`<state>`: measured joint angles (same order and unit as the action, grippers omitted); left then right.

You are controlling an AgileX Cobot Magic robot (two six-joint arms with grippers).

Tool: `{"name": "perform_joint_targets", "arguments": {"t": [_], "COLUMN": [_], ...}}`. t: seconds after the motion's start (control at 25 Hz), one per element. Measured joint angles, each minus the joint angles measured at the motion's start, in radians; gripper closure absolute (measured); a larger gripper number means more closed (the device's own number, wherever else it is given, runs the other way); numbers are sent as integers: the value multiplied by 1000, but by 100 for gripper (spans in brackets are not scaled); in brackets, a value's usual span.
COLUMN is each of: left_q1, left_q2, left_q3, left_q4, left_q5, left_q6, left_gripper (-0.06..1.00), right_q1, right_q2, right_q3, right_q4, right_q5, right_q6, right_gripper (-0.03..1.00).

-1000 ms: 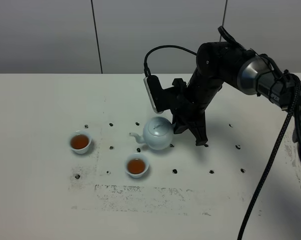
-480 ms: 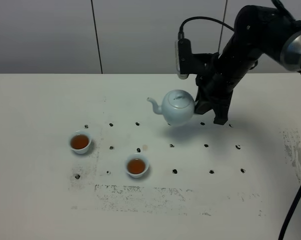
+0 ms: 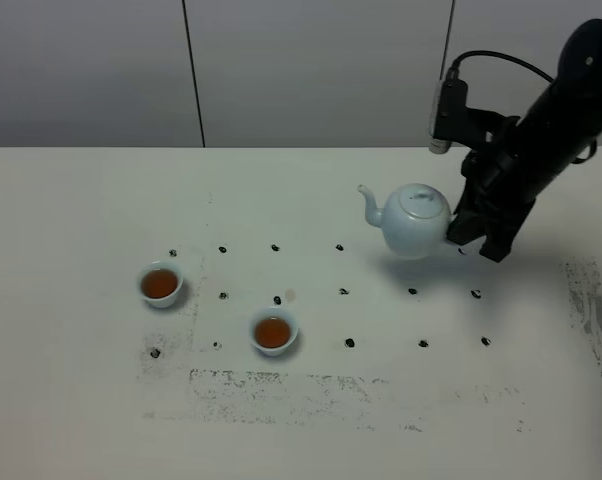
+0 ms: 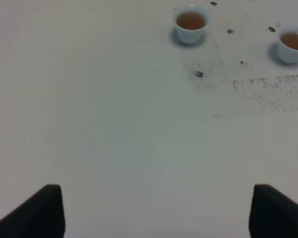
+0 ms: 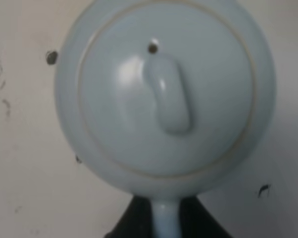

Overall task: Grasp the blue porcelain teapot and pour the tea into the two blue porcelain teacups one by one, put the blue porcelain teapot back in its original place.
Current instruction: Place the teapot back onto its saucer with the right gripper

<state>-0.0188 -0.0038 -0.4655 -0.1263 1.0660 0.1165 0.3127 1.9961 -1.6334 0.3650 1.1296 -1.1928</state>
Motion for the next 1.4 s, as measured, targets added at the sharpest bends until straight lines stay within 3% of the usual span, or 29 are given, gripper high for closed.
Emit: {"name": "perform_joint_targets", "arguments": {"t": [0.16, 0.44, 0.88, 1.4], "left_q1": [0, 0, 0, 0], "left_q2": [0, 0, 0, 0], "left_q3": [0, 0, 0, 0], "left_q4": [0, 0, 0, 0], "left_q5": [0, 0, 0, 0], "left_q6": [-1, -1, -1, -1], "left_gripper": [18, 18, 18, 18], "right_q1": [-26, -42, -210, -218], "right_q2": [-47, -6, 10, 52], "right_q3": [108, 125, 131, 224], "right_q4": [5, 20, 5, 37], "right_q5": [-66, -106, -103, -205], "right_q6": [59, 120, 131, 122], "right_gripper": [93, 93, 93, 93]}}
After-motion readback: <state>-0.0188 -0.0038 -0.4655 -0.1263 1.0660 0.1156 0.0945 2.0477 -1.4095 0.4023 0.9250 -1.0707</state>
